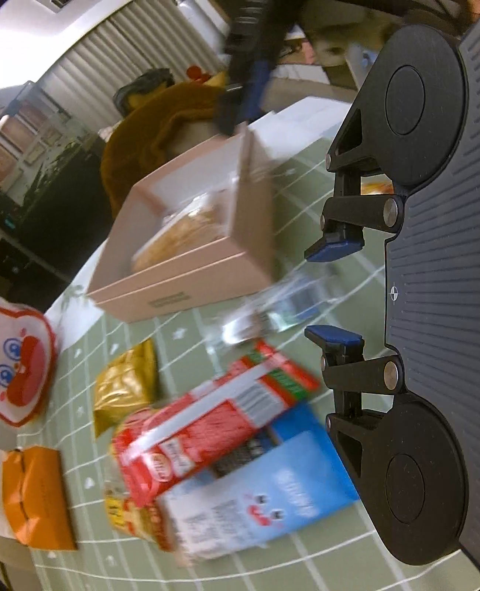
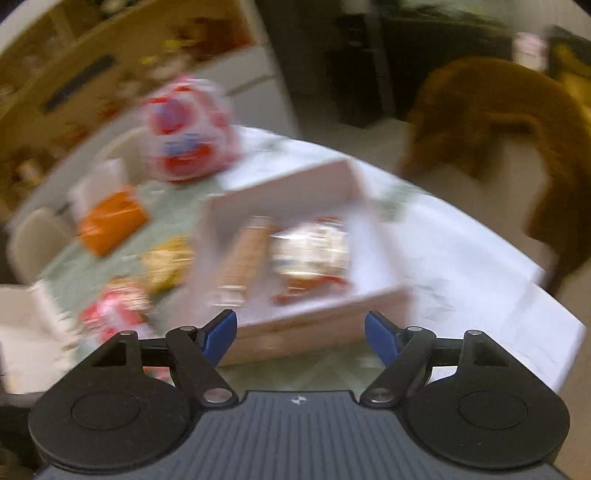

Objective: Organize snacks
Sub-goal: 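Carry the wafer roll and cookie pack into the pink box with both tools, then release both snacks in the pink box and withdraw both tools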

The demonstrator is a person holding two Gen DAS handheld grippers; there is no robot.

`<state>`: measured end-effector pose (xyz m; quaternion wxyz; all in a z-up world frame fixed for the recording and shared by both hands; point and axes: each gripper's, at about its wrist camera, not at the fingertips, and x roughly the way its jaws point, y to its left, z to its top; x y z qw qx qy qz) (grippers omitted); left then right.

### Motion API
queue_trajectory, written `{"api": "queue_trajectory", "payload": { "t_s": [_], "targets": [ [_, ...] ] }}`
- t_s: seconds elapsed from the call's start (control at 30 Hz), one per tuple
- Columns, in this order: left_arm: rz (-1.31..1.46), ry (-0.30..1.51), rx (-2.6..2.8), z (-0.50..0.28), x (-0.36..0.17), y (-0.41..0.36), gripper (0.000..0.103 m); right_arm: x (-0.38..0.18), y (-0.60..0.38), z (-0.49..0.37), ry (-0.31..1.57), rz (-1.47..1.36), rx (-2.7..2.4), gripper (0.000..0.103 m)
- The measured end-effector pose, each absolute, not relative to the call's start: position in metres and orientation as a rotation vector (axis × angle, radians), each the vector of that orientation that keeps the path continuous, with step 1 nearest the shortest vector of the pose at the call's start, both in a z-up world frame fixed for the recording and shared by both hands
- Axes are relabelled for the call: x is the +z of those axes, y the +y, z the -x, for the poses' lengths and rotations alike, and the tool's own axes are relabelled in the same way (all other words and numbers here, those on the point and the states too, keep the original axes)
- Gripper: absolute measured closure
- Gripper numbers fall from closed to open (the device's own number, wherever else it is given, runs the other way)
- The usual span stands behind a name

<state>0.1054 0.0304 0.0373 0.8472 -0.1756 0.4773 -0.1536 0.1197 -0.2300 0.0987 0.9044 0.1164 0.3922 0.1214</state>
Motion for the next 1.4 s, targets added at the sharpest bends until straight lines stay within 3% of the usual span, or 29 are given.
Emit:
{"api": "queue_trajectory", "payload": {
  "t_s": [0.07,0.1,0.13,0.23,0.4,0.77,1.13,1.27,1.4],
  "targets": [
    [0.376,1.008,-0.335,-0.101,0.038,0.031,0.060,0.105,-0.210,-0.135,0.838,-0.210,0.328,0.048],
    [0.383,1.004,-0.337,-0.099,0.039,0.033,0.060,0.104,-0.201,-0.147,0.879,-0.207,0.362,0.067],
    [0.387,1.000,-0.335,-0.097,0.040,0.034,0.060,0.102,-0.194,-0.159,0.920,-0.210,0.381,0.074],
    [0.382,0.999,-0.325,-0.095,0.041,0.038,0.060,0.092,-0.178,-0.190,0.969,-0.186,0.359,0.084],
    [0.390,1.014,-0.295,-0.093,0.036,0.045,0.060,0.082,-0.177,-0.215,0.981,-0.184,0.291,0.085],
    [0.403,0.940,-0.238,-0.138,0.043,0.047,0.060,0.077,-0.207,-0.174,0.924,-0.172,0.245,0.084],
    [0.405,0.932,-0.191,-0.166,0.040,0.053,0.060,0.046,-0.188,-0.231,1.134,-0.250,0.326,0.086],
    [0.379,0.948,-0.212,-0.173,0.034,0.049,0.060,0.058,-0.188,-0.228,1.084,-0.229,0.284,0.085],
    [0.313,0.936,-0.214,-0.185,0.030,0.037,0.061,0.082,-0.196,-0.195,0.964,-0.150,0.268,0.068]
  ]
}}
